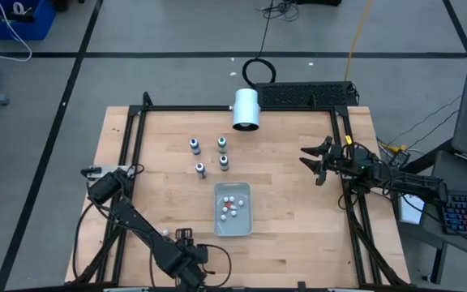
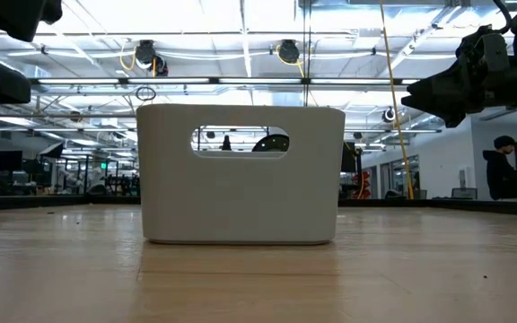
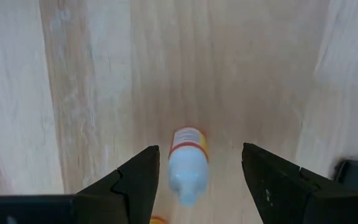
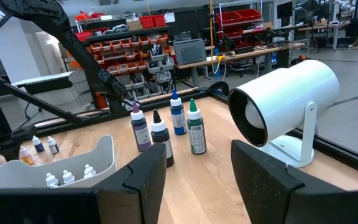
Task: Pick & Place food coloring
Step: Put the small orange food coloring bottle into the gray bin
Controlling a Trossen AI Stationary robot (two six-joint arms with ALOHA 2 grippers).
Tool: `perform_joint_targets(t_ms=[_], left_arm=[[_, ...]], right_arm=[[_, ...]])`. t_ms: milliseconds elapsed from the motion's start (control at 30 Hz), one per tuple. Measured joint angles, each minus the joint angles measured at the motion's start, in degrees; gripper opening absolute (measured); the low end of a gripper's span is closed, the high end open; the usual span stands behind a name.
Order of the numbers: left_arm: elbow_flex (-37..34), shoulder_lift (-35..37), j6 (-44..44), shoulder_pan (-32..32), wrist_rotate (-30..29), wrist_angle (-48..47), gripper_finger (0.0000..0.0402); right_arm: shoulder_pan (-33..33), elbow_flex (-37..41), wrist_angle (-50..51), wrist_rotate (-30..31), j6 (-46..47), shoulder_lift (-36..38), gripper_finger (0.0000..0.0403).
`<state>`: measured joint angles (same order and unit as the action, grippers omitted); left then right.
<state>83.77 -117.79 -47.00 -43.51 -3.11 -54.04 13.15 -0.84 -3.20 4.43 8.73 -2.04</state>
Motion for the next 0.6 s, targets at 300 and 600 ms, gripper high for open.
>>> perform_joint_targets(t_ms=[300, 600], left_arm=[[0.0, 2.6, -1.0, 0.7, -2.3, -1.8, 0.0227], [0.0, 2.7, -1.6, -0.1, -2.0, -1.9, 0.0227]], right_arm=[[0.0, 0.0, 0.0, 0.0, 0.0, 0.0, 0.0169], [0.0, 0.0, 0.0, 0.0, 0.0, -0.1, 0.0169]])
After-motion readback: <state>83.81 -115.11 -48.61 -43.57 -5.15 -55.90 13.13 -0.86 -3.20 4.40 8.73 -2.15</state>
